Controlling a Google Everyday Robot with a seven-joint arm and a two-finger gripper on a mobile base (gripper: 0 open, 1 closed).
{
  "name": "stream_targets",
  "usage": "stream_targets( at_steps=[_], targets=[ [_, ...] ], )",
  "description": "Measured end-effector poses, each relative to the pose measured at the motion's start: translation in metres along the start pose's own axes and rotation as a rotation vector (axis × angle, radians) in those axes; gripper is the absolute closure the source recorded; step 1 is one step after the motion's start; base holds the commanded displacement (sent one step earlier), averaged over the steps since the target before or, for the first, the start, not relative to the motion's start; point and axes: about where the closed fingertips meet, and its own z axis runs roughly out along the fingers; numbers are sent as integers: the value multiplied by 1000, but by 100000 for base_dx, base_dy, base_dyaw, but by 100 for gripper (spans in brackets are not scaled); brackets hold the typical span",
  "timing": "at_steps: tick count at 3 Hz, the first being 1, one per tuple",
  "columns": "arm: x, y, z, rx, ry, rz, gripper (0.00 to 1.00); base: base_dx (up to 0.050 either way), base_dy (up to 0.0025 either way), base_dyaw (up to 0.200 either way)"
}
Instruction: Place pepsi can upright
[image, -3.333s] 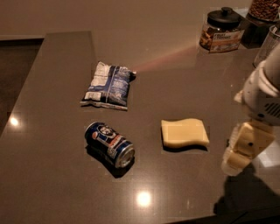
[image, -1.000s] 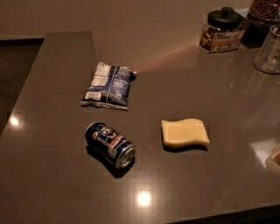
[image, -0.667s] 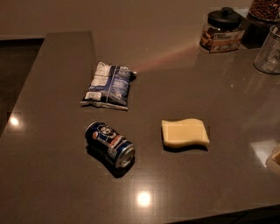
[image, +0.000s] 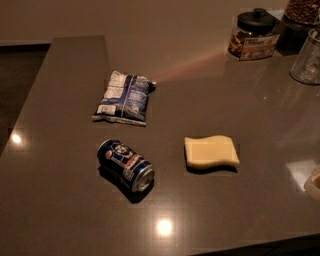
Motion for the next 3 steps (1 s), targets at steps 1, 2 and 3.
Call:
stream_targets(
  at_steps=[1,2,3],
  targets=[
    [0,0,0,0,0,0,0,0,0,0],
    [0,0,0,0,0,0,0,0,0,0],
    [0,0,0,0,0,0,0,0,0,0]
  ],
)
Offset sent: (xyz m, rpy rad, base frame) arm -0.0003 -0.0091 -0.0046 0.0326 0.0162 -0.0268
